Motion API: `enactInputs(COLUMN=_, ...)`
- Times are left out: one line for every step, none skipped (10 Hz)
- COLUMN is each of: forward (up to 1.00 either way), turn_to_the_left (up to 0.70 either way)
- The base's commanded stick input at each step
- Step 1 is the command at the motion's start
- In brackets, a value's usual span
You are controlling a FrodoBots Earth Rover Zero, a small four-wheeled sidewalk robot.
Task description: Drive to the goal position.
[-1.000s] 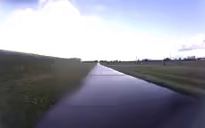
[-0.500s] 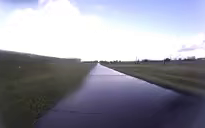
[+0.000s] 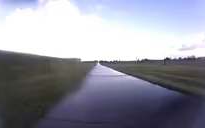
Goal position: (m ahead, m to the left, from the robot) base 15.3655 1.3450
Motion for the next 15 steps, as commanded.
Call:
enactInputs(forward=0.45, turn_to_the_left=-0.27)
enactInputs(forward=0.45, turn_to_the_left=-0.27)
enactInputs(forward=0.45, turn_to_the_left=-0.14)
enactInputs(forward=0.45, turn_to_the_left=0.0)
enactInputs(forward=0.45, turn_to_the_left=0.0)
enactInputs(forward=0.45, turn_to_the_left=0.0)
enactInputs(forward=0.45, turn_to_the_left=0.0)
enactInputs(forward=0.45, turn_to_the_left=0.0)
enactInputs(forward=0.45, turn_to_the_left=0.0)
enactInputs(forward=0.45, turn_to_the_left=0.0)
enactInputs(forward=0.45, turn_to_the_left=0.0)
enactInputs(forward=0.45, turn_to_the_left=0.0)
enactInputs(forward=0.45, turn_to_the_left=0.0)
enactInputs(forward=0.45, turn_to_the_left=0.0)
enactInputs(forward=0.45, turn_to_the_left=0.0)
